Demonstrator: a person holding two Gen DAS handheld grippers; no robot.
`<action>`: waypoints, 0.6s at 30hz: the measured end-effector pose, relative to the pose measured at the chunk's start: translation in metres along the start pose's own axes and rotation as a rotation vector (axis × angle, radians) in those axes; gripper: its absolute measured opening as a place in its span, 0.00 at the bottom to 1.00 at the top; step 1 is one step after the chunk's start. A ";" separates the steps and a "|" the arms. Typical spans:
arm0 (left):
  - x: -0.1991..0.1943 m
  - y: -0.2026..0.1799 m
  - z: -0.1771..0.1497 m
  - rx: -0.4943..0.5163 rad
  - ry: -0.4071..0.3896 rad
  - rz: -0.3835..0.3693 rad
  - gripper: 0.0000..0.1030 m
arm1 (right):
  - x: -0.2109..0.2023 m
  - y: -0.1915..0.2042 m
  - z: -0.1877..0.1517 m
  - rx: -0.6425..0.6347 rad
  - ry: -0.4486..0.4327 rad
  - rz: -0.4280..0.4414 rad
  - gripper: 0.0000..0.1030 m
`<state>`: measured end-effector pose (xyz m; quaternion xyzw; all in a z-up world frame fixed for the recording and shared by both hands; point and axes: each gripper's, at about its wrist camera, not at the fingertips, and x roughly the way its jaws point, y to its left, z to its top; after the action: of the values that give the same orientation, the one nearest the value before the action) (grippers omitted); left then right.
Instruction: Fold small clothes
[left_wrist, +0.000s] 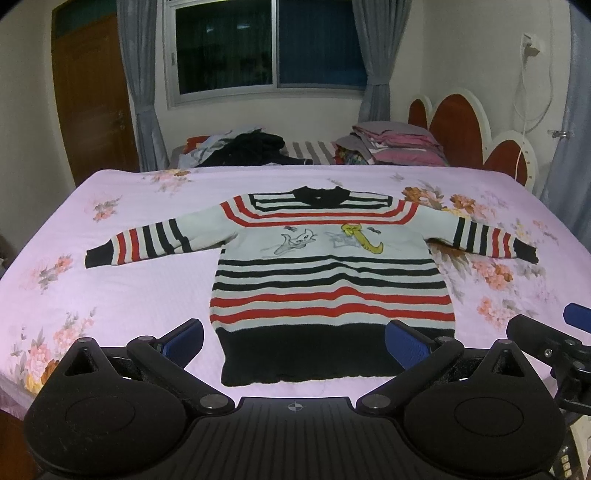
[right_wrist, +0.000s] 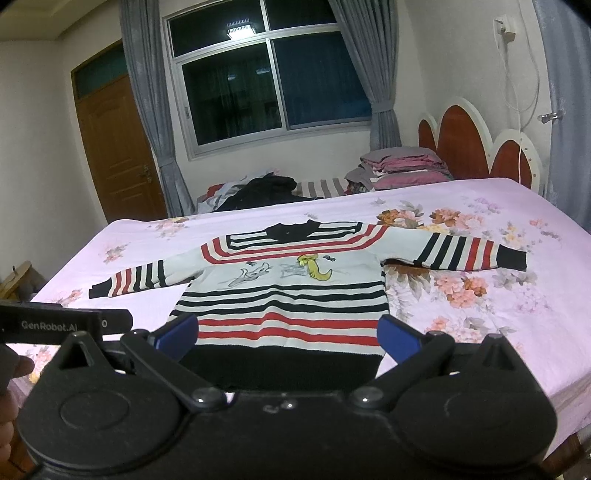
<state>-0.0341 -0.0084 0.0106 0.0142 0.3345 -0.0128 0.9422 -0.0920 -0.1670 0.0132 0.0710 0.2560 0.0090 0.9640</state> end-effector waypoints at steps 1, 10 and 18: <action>0.000 0.000 0.000 -0.001 0.001 -0.001 1.00 | 0.000 -0.001 0.000 0.001 -0.001 0.000 1.00; 0.003 -0.001 0.001 -0.010 0.007 0.003 1.00 | 0.003 0.000 0.000 0.005 0.005 -0.003 1.00; 0.009 0.002 0.002 -0.008 0.016 0.007 1.00 | 0.006 -0.001 0.000 0.011 0.009 -0.004 1.00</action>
<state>-0.0259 -0.0068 0.0059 0.0115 0.3419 -0.0079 0.9396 -0.0868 -0.1674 0.0100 0.0756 0.2607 0.0062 0.9624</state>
